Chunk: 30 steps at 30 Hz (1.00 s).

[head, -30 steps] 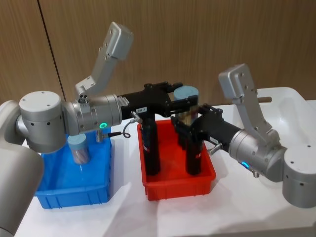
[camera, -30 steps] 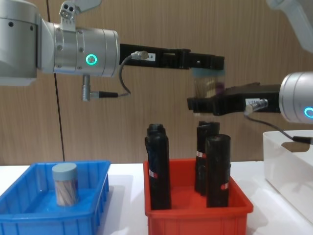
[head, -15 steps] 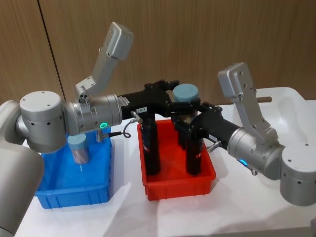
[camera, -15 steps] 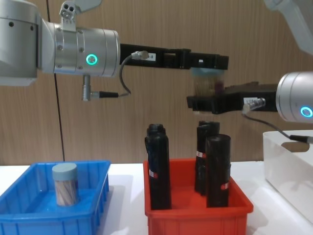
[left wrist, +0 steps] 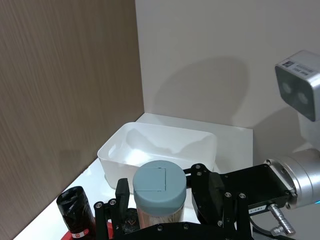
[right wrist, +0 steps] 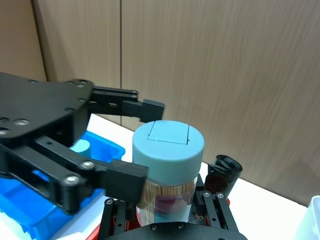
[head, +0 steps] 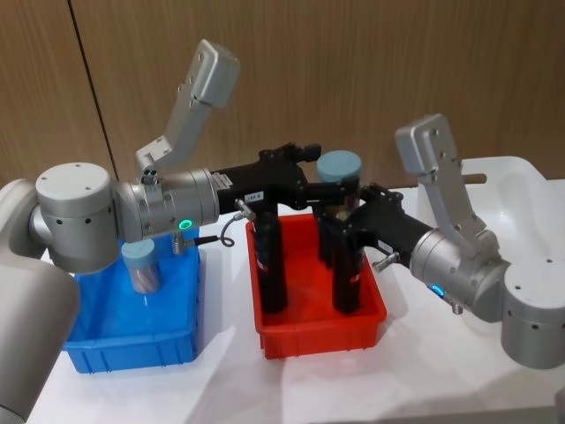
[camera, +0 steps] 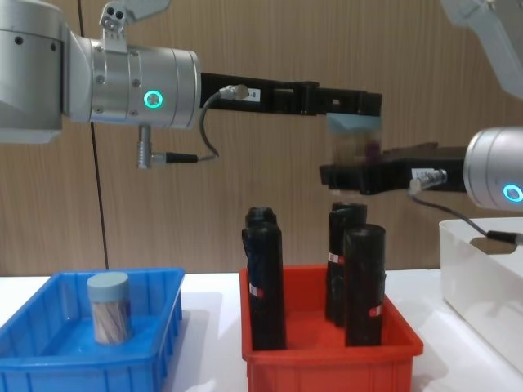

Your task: Pick the cotton swabs from the blue box and place them into the white box.

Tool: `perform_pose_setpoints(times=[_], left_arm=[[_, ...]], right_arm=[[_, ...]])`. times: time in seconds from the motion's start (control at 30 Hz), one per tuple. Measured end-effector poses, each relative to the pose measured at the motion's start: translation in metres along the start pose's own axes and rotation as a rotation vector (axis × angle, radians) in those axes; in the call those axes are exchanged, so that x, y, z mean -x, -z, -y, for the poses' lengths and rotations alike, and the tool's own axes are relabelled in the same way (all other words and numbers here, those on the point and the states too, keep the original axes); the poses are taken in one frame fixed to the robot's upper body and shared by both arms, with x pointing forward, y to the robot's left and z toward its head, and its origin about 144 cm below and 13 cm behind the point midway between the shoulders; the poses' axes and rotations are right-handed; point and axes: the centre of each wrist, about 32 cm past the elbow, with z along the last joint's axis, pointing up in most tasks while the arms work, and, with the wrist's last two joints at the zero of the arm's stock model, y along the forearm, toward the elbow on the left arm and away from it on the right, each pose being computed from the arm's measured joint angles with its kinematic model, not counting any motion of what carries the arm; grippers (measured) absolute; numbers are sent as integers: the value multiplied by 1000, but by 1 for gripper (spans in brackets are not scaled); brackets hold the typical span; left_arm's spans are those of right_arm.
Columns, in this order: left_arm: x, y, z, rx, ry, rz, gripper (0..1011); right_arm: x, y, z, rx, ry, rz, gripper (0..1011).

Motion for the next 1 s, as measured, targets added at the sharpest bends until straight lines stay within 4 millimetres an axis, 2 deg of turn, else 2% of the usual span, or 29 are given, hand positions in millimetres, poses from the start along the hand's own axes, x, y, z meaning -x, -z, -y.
perform_pose_setpoints(times=[0.43, 1.0], left_arm=[[0, 0, 0, 0, 0, 0, 1004], [0, 0, 0, 0, 0, 0, 1004]], right_arm=[[-20, 18, 2, 39, 107, -19, 649], [-75, 44, 19, 96, 353, -40, 650]])
